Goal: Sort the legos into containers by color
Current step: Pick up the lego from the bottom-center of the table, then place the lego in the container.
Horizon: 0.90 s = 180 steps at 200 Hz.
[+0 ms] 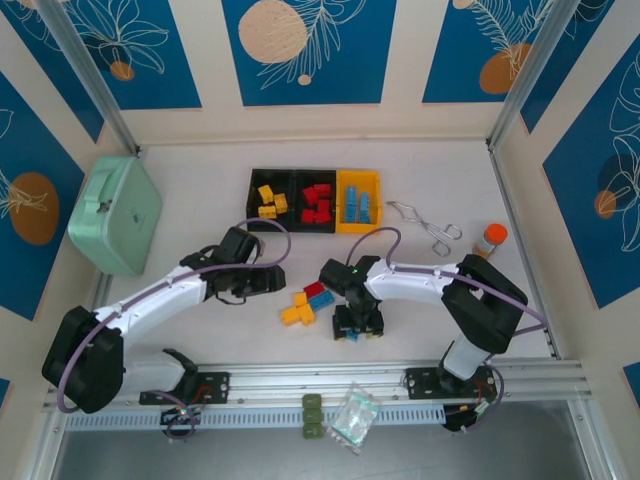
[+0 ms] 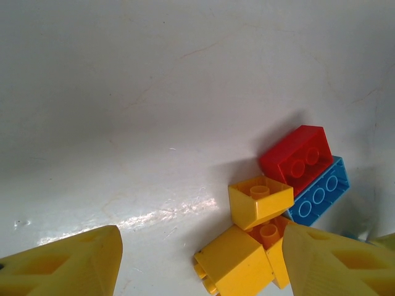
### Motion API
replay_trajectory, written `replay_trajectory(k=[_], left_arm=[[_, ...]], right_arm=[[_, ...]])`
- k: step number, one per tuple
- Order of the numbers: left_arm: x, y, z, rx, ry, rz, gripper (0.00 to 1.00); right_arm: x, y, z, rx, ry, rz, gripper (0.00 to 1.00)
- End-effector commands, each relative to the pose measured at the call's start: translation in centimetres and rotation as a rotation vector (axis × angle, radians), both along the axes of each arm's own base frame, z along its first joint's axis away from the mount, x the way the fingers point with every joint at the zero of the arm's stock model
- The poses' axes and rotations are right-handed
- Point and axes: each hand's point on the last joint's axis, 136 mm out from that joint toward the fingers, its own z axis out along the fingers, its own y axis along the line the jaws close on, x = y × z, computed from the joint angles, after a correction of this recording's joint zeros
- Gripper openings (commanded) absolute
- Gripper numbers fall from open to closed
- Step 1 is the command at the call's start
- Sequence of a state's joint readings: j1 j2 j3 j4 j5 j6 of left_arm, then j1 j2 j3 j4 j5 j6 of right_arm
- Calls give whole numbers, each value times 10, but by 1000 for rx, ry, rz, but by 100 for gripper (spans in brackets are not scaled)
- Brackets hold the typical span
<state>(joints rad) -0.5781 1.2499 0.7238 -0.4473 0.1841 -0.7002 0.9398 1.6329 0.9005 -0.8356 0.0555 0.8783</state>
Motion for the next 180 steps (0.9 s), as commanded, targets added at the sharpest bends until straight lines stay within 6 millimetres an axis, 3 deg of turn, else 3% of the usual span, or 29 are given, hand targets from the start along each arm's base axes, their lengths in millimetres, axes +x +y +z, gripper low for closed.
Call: replay_trajectory(k=[1,30,47,100,125,180], left_arm=[[-4,-2,-6,-26,32,10,69],[-5,0,-8,-15,40,16,69],[-5,-1,-8,-18,39,20,69],[0,-7,1,-52,21,25,68],[6,-15,10,-89,-1,16,68],[26,-30,35,-146,-62,12,69]], right_arm=[[6,-3,4,-18,-16,-23,55],[17,-5,8,-8,-46,-29,36],[24,-6,12,2,-68,-36,31],[61,-6,40,53,-177,-38,27],[96,-9,65,101,-258,-50,27],[194,-10,116,199,-430,-81,28]])
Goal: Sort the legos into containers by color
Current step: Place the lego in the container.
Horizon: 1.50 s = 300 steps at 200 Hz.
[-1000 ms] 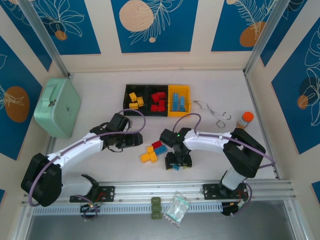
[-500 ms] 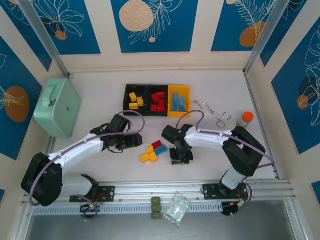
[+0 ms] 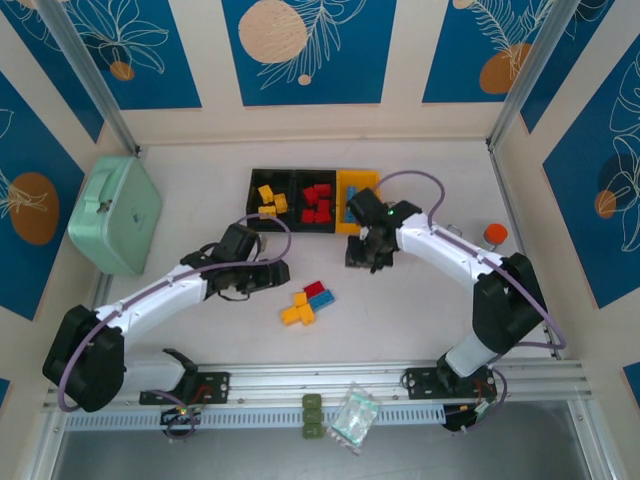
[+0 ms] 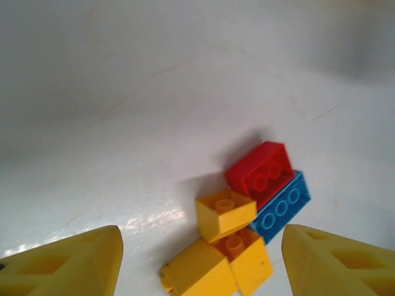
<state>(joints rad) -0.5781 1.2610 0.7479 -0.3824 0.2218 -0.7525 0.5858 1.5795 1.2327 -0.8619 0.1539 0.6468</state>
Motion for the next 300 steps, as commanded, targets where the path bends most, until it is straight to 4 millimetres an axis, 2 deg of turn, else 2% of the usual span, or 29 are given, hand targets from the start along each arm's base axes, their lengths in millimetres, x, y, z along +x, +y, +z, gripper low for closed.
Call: replay_trajectory(k=[1,28,49,79,103,158,211,244,271,300], left_arm=[[13,-14,20,-60,-40,-11,69],[18,-19,23,-77,-46,-9,69],[19,-21,23,-87,-44,-6,68],[19,-20,22,-90,-43,4,68],[18,-18,20,-84,-42,7,69],[15,-16,19,-78,-43,11,69],[13,-13,19,-69,-42,12,68],[14,-12,21,-62,-51,18,69],[18,-5,30,-38,-76,35,69],[22,9,35,23,-83,57,69]], right_arm=[[35,0,18,3,-68,42,28],[83,-4,30,14,-113,16,28],[112,-6,32,15,-127,-3,28],[139,-11,23,-10,-104,-35,29],[153,-19,14,-63,-97,-59,31],[161,-27,-10,-121,-53,-70,33],[164,-27,-13,-135,-52,-77,45],[164,-23,2,-132,-83,-69,50],[158,-13,36,-85,-163,-39,50],[136,1,71,54,-252,2,52]])
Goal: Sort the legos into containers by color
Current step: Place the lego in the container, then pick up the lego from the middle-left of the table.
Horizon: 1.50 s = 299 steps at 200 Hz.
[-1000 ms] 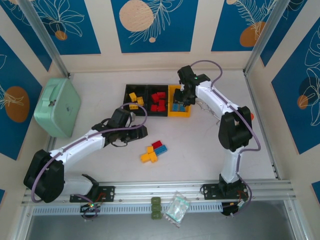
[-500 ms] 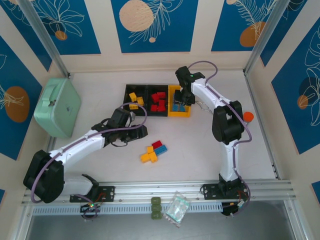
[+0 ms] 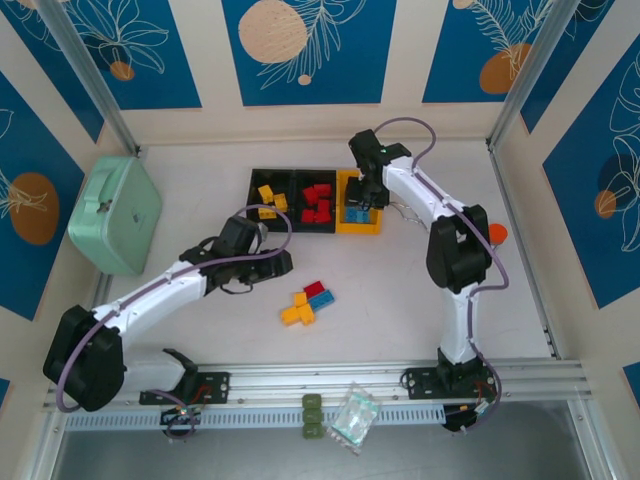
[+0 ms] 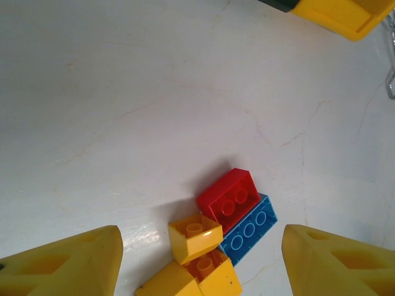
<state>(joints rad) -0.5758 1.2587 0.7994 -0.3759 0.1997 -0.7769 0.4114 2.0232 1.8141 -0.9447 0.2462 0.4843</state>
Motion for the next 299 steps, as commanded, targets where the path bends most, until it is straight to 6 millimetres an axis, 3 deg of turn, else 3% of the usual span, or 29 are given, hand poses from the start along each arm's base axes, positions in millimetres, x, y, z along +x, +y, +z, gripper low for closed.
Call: replay_trajectory(k=[1,35,63,105,145,177,202,268,299], left_arm=[[7,13,15,50,-34,23,69],[9,12,17,75,-19,-19,68],[3,3,12,60,20,-67,67],[-38,-12,-2,140,73,-296,66],[-75,-12,-11,254,83,-584,69],[-84,-12,-26,364,66,-733,72],[-91,-20,-41,402,51,-826,72],[-93,-32,-73,490,-20,-931,72],[-94,-30,-94,586,-2,-950,66]], right_arm=[[-20,15,61,143,-135,67,52],[-63,22,76,284,-177,136,54],[-99,19,64,334,-162,171,54],[-135,2,38,345,-126,163,55],[-159,0,33,462,-101,187,63],[-176,-6,34,682,2,113,63],[-186,-20,31,740,11,52,64],[-195,-34,17,755,16,-11,64],[-192,-34,17,755,14,-14,64]])
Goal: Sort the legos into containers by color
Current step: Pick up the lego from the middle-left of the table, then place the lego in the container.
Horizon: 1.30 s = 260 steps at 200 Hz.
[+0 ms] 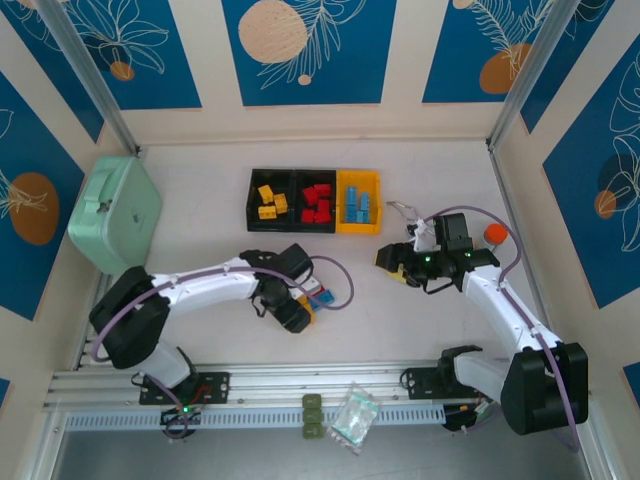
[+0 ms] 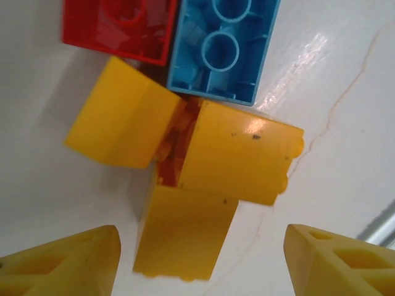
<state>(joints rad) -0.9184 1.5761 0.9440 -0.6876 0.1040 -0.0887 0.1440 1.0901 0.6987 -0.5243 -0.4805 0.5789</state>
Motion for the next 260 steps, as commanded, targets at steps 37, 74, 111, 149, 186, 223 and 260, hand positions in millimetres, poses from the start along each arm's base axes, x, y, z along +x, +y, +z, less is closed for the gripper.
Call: replay_trajectory(k=[37,74,111,149,186,223,260], left_arm=[[7,7,-15,85,-68,-20,50],[7,9,4,53,-96,7,28],[13,15,29,9,-136,78,22],[40,26,61,-91,-177,239,22],[82,36,102,-207,-222,423,22],[128,48,126,-263,-251,577,22],[177,64,128,-220,-274,704,23]], right_arm=[[0,2,1,31,9,-3,63],[-1,2,-3,28,18,-12,63],[-5,11,-2,26,14,33,63],[-8,35,-3,7,5,113,63],[-4,57,-2,11,-9,153,63],[6,82,7,2,-56,193,63],[17,100,13,-11,-79,218,63]])
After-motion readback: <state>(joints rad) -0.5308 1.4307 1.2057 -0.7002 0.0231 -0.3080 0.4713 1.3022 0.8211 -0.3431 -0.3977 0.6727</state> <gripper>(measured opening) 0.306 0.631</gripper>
